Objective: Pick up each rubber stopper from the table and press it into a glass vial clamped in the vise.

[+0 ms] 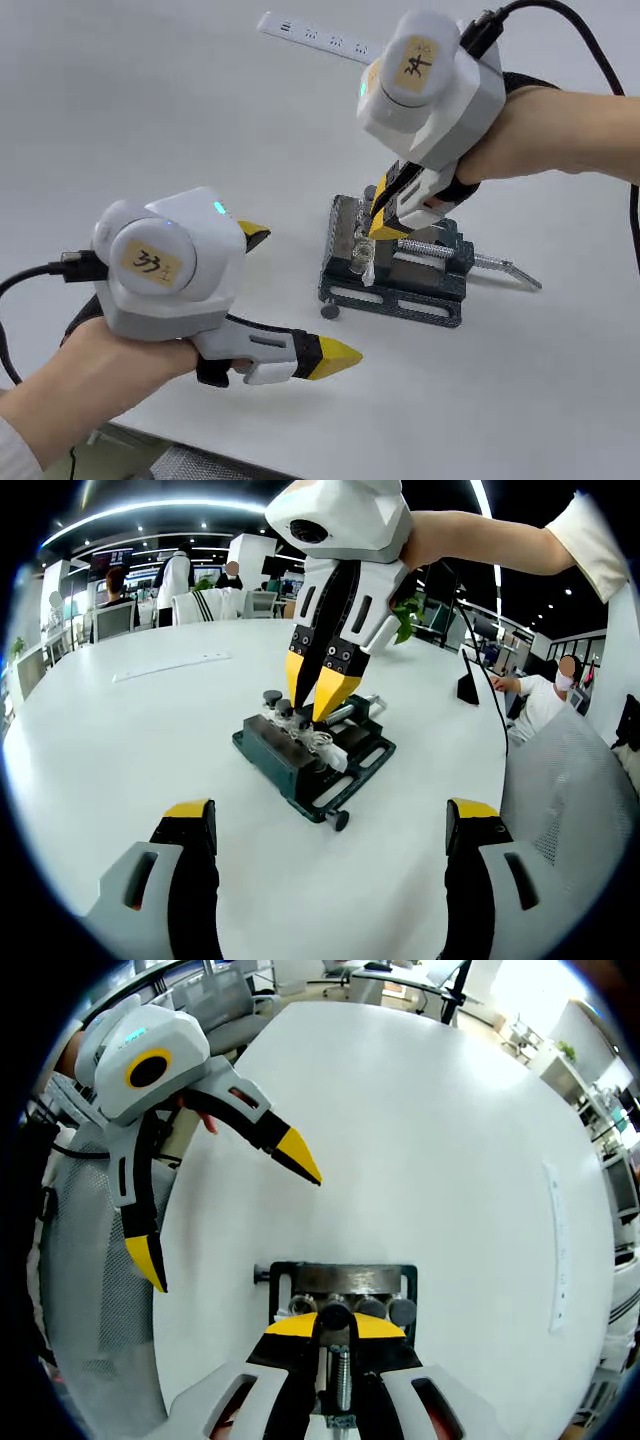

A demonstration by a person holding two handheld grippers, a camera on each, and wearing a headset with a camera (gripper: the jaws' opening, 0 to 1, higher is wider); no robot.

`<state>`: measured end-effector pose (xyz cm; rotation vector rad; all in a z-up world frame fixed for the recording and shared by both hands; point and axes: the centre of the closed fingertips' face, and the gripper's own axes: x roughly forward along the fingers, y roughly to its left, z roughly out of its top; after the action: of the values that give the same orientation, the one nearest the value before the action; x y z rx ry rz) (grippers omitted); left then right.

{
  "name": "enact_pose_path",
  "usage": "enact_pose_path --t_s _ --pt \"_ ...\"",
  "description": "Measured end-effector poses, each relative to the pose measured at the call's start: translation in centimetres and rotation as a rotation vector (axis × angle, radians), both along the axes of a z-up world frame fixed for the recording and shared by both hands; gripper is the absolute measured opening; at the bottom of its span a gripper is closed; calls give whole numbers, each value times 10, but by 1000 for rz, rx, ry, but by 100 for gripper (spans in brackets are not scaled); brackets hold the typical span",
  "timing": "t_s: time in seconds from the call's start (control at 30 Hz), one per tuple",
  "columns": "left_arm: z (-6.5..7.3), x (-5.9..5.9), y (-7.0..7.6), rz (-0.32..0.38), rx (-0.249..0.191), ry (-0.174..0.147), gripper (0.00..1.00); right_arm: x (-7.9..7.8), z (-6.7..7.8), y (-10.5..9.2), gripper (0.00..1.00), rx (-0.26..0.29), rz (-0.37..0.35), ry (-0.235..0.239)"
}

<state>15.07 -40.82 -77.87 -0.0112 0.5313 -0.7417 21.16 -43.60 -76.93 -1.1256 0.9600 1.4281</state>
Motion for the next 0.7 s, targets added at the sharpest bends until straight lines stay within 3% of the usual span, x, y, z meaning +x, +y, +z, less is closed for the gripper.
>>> enact_pose_path --t_s 0.17,0.37,0.5,0.63,0.7 --pt "-1 0 1 1 0 3 94 -3 2 1 11 7 4 13" --pt "-2 0 0 0 0 4 94 4 10 1 17 30 8 6" --pt "-1 1 1 5 -3 0 94 6 13 -4 4 19 21 15" --pt "-1 3 2 10 -4 0 94 2 10 -6 5 6 35 58" --pt "-1 3 2 10 -5 0 94 5 7 -5 5 5 41 50"
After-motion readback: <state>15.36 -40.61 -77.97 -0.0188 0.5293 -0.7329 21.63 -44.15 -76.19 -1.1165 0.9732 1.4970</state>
